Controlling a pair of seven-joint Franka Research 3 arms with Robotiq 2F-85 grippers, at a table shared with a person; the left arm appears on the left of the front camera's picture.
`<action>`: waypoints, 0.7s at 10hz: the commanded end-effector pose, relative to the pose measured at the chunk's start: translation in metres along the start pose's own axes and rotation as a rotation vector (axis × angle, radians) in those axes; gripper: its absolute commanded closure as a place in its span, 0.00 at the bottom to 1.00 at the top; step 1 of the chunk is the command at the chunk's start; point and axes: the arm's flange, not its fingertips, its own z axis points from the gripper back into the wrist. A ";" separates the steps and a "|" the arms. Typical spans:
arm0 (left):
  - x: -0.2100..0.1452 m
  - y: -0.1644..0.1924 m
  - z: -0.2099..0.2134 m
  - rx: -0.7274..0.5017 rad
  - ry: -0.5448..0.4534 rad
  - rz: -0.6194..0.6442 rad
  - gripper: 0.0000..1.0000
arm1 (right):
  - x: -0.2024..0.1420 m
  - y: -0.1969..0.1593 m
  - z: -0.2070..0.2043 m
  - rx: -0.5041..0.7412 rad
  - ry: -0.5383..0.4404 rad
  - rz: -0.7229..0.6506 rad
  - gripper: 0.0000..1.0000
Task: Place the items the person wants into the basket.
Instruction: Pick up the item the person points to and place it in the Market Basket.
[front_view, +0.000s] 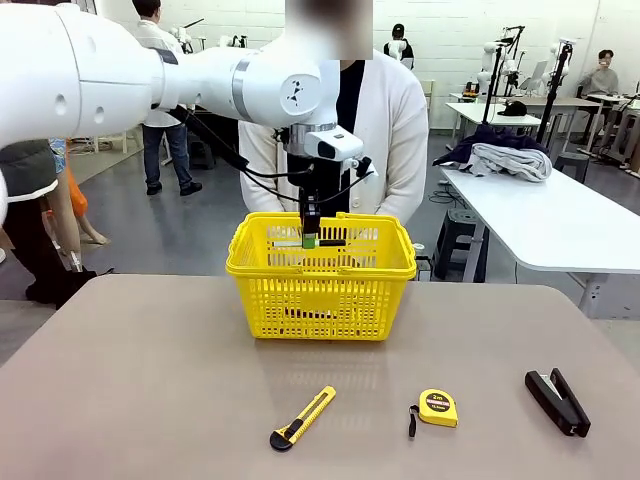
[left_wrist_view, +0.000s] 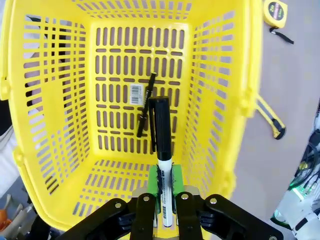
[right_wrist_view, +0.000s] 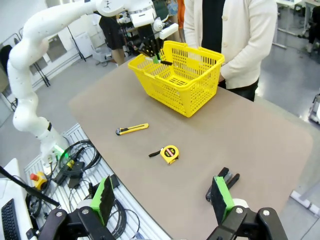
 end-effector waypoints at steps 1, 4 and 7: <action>0.014 0.036 -0.017 -0.010 0.000 -0.057 0.88 | 0.000 0.000 -0.001 0.016 -0.006 0.011 0.00; 0.025 0.054 -0.057 -0.060 0.027 -0.065 0.88 | 0.000 0.000 -0.001 0.016 -0.006 0.011 0.00; 0.029 0.056 -0.085 -0.095 0.050 -0.060 0.88 | 0.000 0.000 -0.001 0.016 -0.006 0.011 0.00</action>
